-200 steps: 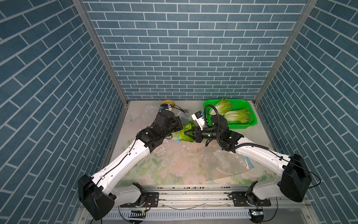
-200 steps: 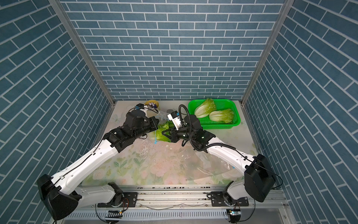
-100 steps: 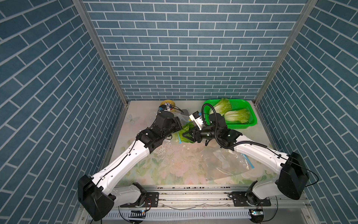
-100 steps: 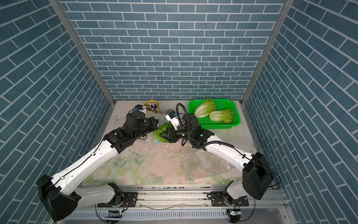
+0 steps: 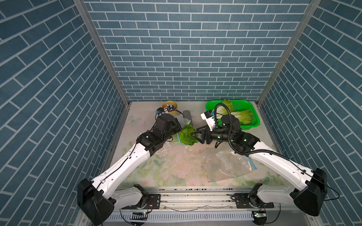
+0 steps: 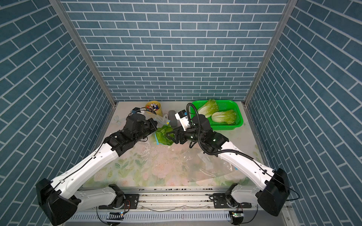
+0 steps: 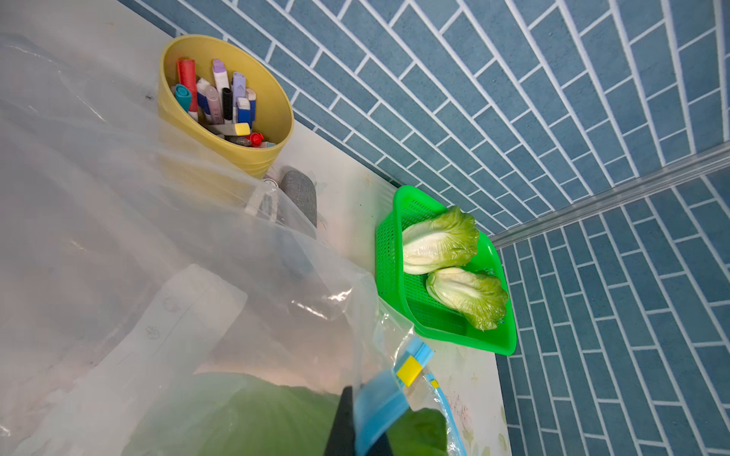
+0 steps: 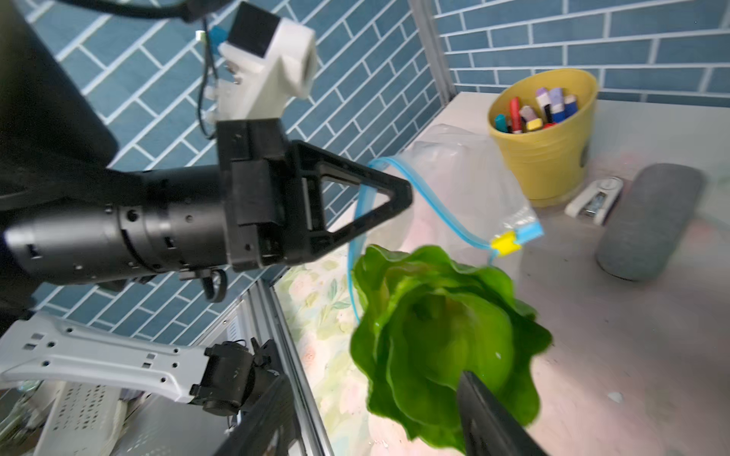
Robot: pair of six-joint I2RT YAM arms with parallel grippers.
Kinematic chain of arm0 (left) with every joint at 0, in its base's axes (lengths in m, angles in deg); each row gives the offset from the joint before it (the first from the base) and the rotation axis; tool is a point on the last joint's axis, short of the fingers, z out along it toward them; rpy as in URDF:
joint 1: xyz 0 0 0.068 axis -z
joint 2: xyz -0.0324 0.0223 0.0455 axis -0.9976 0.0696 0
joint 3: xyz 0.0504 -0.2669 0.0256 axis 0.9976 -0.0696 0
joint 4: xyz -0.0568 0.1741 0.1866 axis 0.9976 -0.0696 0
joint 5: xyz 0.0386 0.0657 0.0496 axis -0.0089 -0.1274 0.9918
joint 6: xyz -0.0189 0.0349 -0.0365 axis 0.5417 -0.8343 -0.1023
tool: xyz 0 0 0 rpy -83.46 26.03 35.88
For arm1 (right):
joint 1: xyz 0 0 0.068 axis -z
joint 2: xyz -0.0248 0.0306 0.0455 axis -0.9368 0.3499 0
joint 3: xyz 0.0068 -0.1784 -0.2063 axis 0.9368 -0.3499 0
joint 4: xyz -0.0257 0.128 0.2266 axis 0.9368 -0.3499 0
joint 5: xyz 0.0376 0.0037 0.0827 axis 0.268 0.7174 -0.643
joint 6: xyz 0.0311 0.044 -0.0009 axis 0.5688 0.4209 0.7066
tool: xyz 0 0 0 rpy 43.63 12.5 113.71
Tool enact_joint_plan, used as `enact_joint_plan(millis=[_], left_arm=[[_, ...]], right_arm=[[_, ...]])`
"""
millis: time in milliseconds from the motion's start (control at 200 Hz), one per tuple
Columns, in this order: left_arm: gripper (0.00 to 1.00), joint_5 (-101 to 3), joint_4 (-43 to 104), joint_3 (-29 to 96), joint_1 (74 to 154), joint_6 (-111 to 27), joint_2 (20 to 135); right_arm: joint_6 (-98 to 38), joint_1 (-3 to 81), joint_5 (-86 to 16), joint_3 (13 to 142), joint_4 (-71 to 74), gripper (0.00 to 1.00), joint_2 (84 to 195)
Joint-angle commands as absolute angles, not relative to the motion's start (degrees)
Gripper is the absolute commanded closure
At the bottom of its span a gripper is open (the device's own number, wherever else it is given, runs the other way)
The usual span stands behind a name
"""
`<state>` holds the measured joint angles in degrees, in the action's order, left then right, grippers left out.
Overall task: Put the chinese cabbages into a zipper bag and zip it
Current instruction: Place the Chinese cabbage in the zipper food storage bag, then adjust the zipper food storage bag at the center of the board.
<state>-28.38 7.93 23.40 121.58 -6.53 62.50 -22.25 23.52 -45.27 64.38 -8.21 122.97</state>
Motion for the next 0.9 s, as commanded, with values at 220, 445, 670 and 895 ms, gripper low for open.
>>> enact_joint_plan(millis=[220,445,670,895], left_arm=[[1.0,-23.95,9.45,20.87,121.14,-2.85,59.69],[1.0,-24.42,10.09,20.62,121.09,-1.64,59.13],[1.0,-25.49,11.12,20.96,121.12,-0.99,59.17],[1.0,-26.12,11.65,21.13,121.09,-0.48,59.2]], right_arm=[[-6.1,29.05,-37.47,59.18,-14.45,0.41,122.51],[0.46,32.6,-43.03,52.74,-7.72,0.48,123.79],[6.47,32.45,-53.25,48.78,8.24,0.53,129.93],[13.85,32.26,-57.93,48.64,18.49,0.54,136.7]])
